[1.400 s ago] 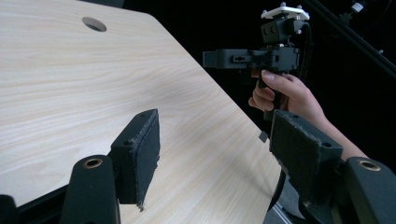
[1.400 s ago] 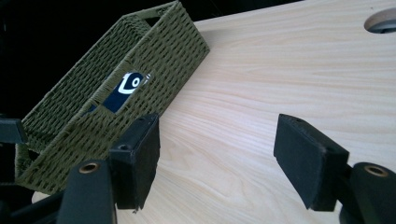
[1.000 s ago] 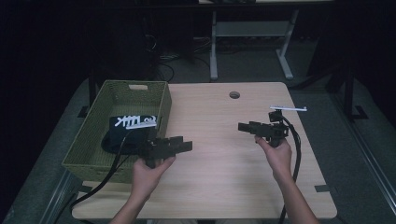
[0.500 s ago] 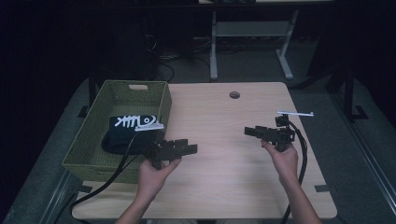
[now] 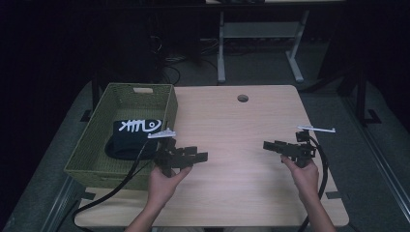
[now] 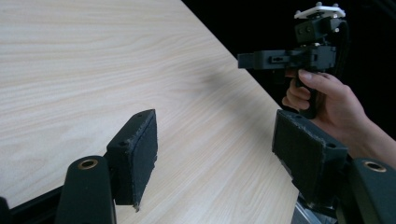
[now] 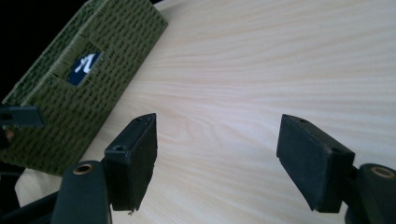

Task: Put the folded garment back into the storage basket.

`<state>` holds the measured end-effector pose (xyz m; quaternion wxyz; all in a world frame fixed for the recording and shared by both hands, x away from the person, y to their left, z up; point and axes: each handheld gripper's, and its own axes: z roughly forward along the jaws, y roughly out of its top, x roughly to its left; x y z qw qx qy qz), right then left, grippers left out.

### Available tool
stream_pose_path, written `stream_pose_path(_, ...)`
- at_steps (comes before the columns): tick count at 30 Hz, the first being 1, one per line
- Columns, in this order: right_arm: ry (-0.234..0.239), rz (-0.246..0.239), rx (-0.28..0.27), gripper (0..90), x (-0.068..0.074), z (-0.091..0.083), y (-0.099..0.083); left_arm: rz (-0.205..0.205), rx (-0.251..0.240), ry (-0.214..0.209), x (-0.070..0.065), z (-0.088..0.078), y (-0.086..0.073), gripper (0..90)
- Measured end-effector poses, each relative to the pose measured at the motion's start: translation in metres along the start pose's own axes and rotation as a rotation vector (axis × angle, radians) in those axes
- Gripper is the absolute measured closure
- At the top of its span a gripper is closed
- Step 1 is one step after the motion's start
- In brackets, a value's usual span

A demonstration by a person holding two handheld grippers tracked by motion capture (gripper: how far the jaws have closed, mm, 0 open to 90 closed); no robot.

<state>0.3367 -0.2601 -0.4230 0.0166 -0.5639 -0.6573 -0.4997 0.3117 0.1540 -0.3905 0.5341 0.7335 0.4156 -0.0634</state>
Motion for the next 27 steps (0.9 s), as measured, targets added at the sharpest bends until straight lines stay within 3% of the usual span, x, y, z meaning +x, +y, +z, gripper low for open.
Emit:
stream_pose_path(14, -0.021, 0.033, -0.005, 28.1, -0.024, -0.018, -0.022, 0.0, 0.012, 0.007, 0.003, 0.01, -0.009, 29.0)
stream_pose_path(19, -0.021, 0.044, -0.011, 28.1, -0.028, -0.024, -0.029, -0.007, 0.018, 0.002, 0.003, 0.014, -0.012, 29.0)
stream_pose_path(27, -0.029, 0.019, -0.014, 27.8, -0.026, -0.031, -0.037, -0.002, 0.035, -0.001, 0.004, 0.017, -0.016, 28.3)
